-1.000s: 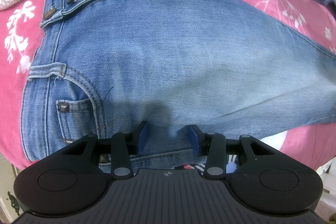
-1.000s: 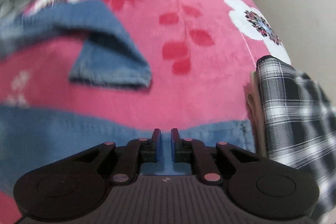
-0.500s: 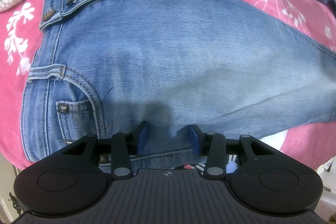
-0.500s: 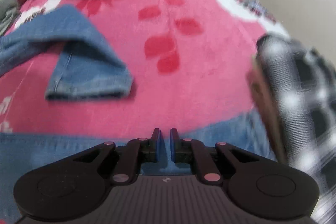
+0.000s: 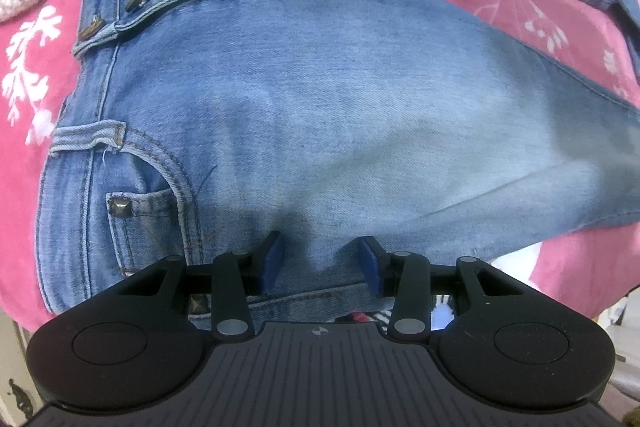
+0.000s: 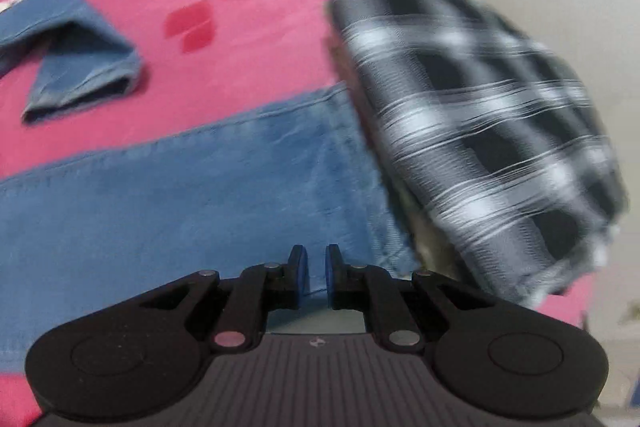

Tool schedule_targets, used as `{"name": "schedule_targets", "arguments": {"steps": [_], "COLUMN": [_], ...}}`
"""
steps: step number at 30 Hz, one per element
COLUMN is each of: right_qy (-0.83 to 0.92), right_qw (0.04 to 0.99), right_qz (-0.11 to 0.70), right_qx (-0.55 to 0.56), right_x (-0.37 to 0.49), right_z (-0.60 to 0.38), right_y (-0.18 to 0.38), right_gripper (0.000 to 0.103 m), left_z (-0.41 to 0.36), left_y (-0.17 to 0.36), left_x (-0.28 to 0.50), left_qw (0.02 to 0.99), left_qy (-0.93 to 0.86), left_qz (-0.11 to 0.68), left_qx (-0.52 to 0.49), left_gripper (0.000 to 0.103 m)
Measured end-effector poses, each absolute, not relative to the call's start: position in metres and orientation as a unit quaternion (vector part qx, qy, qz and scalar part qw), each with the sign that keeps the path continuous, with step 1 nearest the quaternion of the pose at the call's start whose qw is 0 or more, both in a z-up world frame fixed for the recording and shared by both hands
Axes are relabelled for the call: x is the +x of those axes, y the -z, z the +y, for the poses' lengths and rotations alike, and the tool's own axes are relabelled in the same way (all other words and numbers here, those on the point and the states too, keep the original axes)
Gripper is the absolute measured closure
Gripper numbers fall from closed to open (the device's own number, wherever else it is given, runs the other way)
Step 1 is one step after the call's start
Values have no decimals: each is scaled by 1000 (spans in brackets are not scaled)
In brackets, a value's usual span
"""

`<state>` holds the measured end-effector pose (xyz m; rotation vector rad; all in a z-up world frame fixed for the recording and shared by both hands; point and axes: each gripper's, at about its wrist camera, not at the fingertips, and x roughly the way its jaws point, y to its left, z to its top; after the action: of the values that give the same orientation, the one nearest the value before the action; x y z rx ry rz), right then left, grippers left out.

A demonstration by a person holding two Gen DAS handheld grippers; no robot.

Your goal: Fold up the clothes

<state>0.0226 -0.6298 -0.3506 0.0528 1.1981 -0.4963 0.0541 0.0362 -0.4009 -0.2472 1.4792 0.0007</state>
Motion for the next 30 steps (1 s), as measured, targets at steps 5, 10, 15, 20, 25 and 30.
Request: {"name": "schedule_targets", "arguments": {"steps": [5, 10, 15, 20, 25, 30], "right_qy": [183, 100, 40, -5, -19, -75], "right_qw": [837, 859, 869, 876, 870, 876], "right_qz": [516, 501, 492, 481, 492, 475], "right_qx": [12, 27, 21, 1, 9, -36], "right_x": [46, 93, 131, 159, 182, 198], "right_z": [-574, -501, -435, -381, -347, -298], "right_y": [307, 287, 274, 261, 265, 260], "right_gripper": [93, 92, 92, 92, 92, 92], "left_z": [41, 44, 51, 63, 68, 82], "left_y": [400, 391, 360, 328, 322, 332], "left_x": [50, 42, 31, 49, 90, 114], "left_qw": [738, 746, 765, 800, 824, 833], "left_qy": [16, 31, 64, 87, 90, 66], "left_qz": [666, 655, 626, 568, 522, 504], "left_qx": [-113, -115, -138, -176, -202, -219], "left_gripper": [60, 60, 60, 60, 60, 60]}}
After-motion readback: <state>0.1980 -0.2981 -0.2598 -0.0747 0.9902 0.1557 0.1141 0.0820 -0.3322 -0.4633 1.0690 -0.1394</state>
